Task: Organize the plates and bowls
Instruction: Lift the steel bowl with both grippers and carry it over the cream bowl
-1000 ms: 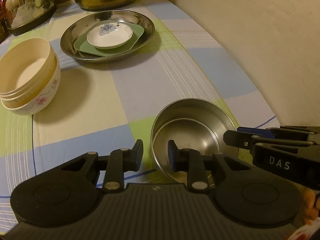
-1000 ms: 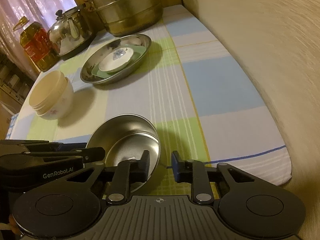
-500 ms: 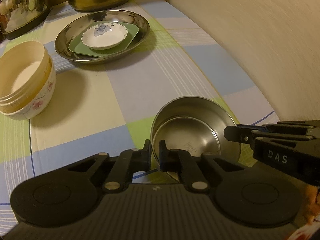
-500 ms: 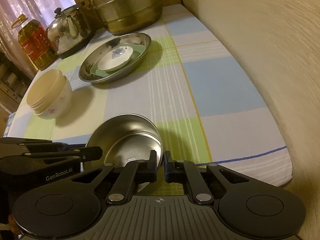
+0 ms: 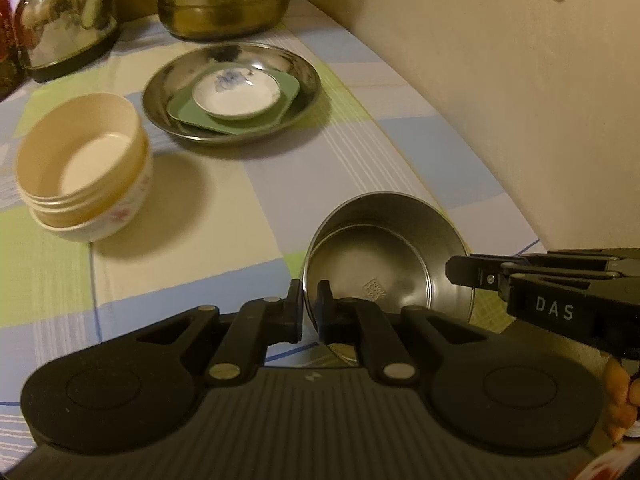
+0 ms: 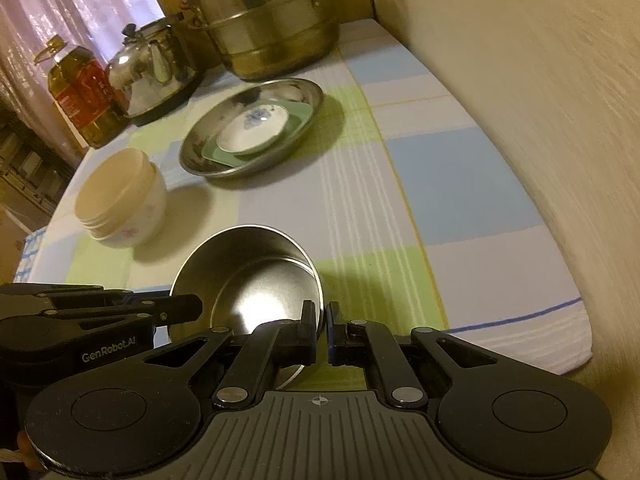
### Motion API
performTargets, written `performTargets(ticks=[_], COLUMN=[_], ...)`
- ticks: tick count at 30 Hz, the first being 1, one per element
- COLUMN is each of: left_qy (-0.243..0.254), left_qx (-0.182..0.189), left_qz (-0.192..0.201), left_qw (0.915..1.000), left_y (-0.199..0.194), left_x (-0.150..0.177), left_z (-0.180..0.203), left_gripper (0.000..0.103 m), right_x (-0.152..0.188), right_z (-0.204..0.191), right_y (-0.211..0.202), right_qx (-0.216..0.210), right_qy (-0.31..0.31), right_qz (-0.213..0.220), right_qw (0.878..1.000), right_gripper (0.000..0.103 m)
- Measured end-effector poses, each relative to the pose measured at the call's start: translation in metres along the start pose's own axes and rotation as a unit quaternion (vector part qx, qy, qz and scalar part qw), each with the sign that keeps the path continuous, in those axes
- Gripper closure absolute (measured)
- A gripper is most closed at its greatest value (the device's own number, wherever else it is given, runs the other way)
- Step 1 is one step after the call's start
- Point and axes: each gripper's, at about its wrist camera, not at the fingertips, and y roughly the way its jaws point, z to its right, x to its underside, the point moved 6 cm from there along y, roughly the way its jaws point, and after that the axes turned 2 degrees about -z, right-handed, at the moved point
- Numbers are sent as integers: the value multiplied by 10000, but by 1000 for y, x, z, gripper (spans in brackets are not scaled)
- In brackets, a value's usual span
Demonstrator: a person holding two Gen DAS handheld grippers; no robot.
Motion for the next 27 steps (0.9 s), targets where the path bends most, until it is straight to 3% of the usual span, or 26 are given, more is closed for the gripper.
performTargets(ticks=[14,27], left_qy=[-341,-620], left_qx=[-159,-407], left_qz=[547,1006], left_qw=[9978,9922], left_y=[-62,-102], left_x=[-12,-36], left_z=[-45,-101], left_gripper=[97,97], right_x=[-31,-64], right_z=[-63,-122], right_y=[-18,-9], right_qx=[-430,-816], right_qy=[-321,-546], right_qz=[348,451], right_qw=[9979,9941], right_gripper=[98,98])
